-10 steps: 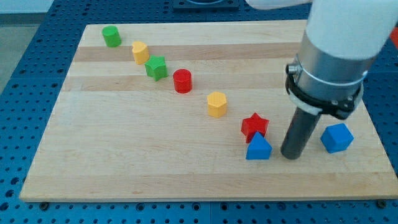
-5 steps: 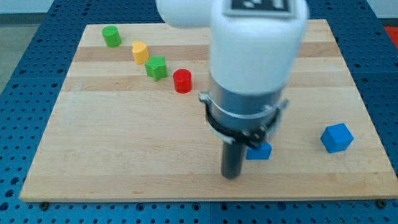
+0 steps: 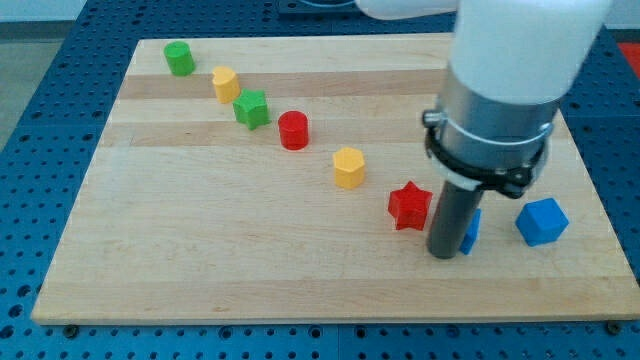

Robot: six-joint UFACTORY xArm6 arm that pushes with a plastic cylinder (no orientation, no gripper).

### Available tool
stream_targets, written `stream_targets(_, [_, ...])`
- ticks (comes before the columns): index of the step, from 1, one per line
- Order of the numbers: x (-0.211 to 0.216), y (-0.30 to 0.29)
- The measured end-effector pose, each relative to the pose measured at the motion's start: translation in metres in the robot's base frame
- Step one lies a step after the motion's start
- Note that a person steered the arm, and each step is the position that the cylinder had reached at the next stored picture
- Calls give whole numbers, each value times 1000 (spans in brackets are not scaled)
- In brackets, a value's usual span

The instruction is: Place the blue blocks in a diagonal line towards bottom right side

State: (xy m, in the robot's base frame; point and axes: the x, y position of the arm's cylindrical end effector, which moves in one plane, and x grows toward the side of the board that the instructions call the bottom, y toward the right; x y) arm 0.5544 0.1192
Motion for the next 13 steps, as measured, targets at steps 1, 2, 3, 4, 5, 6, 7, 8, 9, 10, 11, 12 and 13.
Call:
stream_targets(1, [0,13])
stream_targets(2, [0,13])
stream_targets(3, [10,17])
stream_targets(4, [62,39])
stream_targets(5, [64,56])
stream_targets(6, [32,129])
stream_targets(7, [-57,165])
stream_targets(8, [-93,170])
stream_targets(9, [-100,157])
stream_targets(10, [-87,142])
stream_targets(11, [-66,133])
stream_targets(12, [-64,132])
stream_targets(13, [-63,132])
